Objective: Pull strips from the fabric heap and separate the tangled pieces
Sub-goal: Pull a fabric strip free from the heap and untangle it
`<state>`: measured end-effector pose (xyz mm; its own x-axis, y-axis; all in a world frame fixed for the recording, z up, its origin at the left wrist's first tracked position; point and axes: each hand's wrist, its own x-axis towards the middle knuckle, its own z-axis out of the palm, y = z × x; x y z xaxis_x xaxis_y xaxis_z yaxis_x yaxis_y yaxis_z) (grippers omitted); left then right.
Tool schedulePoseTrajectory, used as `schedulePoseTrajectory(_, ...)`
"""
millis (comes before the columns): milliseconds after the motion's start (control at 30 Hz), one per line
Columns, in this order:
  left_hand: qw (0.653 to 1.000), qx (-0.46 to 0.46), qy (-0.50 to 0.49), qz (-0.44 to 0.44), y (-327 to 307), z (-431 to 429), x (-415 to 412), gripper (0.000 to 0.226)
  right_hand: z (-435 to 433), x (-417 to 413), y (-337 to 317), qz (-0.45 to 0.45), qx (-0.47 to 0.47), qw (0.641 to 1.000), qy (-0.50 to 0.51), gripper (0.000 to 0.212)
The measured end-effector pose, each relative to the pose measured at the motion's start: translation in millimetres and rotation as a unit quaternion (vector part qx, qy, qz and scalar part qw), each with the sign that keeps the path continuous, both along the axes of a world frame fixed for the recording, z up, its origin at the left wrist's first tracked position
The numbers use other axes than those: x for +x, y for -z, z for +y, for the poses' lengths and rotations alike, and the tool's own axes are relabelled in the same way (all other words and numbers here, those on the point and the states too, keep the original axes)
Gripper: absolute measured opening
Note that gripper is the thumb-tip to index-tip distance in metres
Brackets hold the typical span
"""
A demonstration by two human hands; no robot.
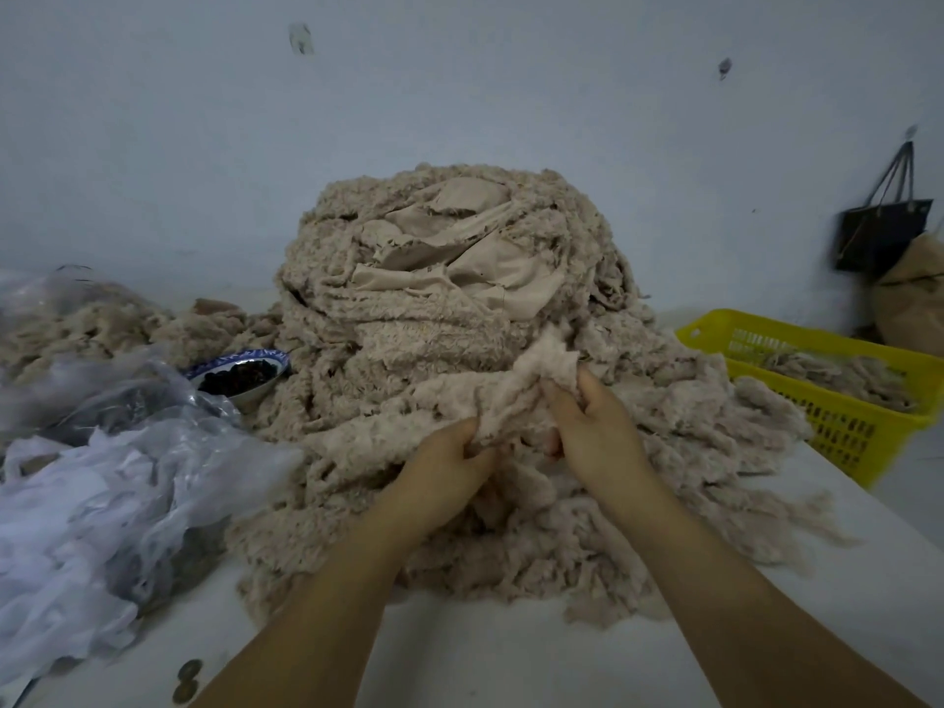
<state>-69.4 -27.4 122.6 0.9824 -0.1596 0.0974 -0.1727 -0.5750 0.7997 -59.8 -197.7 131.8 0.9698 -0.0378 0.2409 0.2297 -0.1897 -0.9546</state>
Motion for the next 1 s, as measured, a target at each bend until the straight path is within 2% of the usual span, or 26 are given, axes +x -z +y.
schedulePoseTrajectory(133,0.992,0.092,-0.080,-0.037,10.1,12.0,7.5,0.003,-1.7,5.5,6.4,0.030,0.096,0.993,0.068,0.055)
schedulePoseTrajectory(200,0.988,0.110,-0.097,-0.042,13.6,18.2,10.6,0.009,-2.3,7.5,11.3,0.038,0.123,0.988,0.086,0.059)
schedulePoseTrajectory(300,0.984,0.120,-0.130,-0.029,17.8,28.9,11.9,0.017,-7.6,11.8,13.5,0.046,0.186,0.976,0.103,0.065)
schedulePoseTrajectory(433,0.984,0.106,-0.140,-0.016,24.4,33.8,15.4,0.017,-8.9,11.8,9.6,0.019,0.217,0.968,0.128,0.070)
schedulePoseTrajectory(533,0.982,0.112,-0.154,-0.021,24.5,36.6,21.5,0.020,-9.5,10.3,7.6,0.008,0.239,0.957,0.162,0.068)
schedulePoseTrajectory(633,0.980,0.118,-0.159,-0.007,29.2,44.1,24.1,0.014,-13.9,10.1,8.6,0.003,0.275,0.944,0.181,0.066)
schedulePoseTrajectory(800,0.981,0.090,-0.172,0.015,36.4,48.1,25.0,0.019,-29.8,15.9,9.4,0.017,0.311,0.918,0.247,0.068)
schedulePoseTrajectory(900,0.984,0.113,-0.125,0.060,28.0,42.2,26.3,0.041,-33.3,15.5,9.9,0.048,0.301,0.923,0.234,0.063)
schedulePoseTrajectory(1000,0.977,0.175,-0.055,0.108,6.2,29.6,20.4,0.078,-29.2,8.4,8.8,0.079,0.251,0.954,0.145,0.037)
